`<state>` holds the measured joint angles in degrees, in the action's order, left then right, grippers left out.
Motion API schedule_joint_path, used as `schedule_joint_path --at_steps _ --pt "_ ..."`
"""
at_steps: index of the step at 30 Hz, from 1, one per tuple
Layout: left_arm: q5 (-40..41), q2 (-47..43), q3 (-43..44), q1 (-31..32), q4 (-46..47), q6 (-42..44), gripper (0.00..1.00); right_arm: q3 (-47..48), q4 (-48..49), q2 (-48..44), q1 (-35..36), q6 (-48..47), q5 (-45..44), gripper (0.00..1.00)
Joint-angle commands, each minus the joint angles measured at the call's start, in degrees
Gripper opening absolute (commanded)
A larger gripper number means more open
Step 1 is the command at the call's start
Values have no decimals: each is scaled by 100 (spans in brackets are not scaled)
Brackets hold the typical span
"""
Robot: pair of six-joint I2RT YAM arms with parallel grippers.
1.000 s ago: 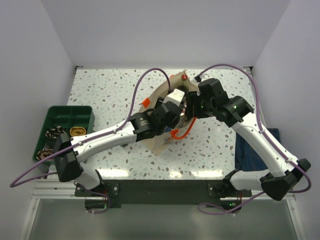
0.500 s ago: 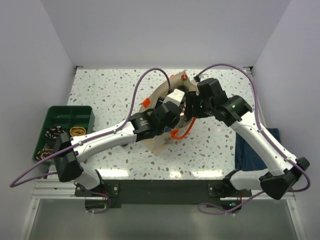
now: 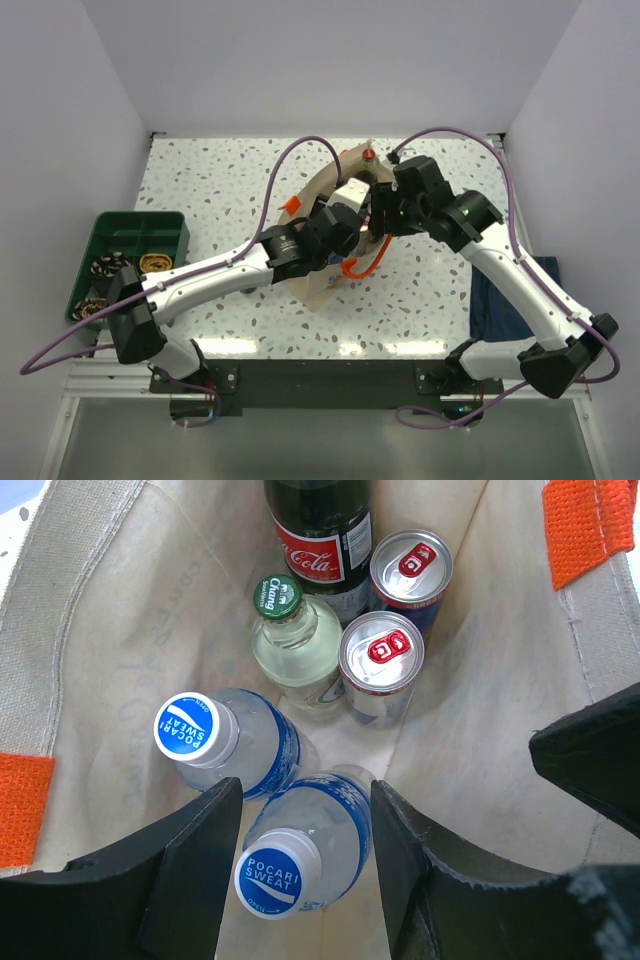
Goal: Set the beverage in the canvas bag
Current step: Place the drink in the canvas bag.
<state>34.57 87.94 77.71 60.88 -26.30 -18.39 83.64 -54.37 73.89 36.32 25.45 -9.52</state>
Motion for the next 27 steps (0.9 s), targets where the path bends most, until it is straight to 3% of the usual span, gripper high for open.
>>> schedule_joint_path --at_steps 1,27 --pt "59 -128 236 29 29 99 59 171 163 20 -10 -76 -59 63" --pt "-47 -453 587 73 -112 125 60 127 164 -59 -10 -49 -24 63"
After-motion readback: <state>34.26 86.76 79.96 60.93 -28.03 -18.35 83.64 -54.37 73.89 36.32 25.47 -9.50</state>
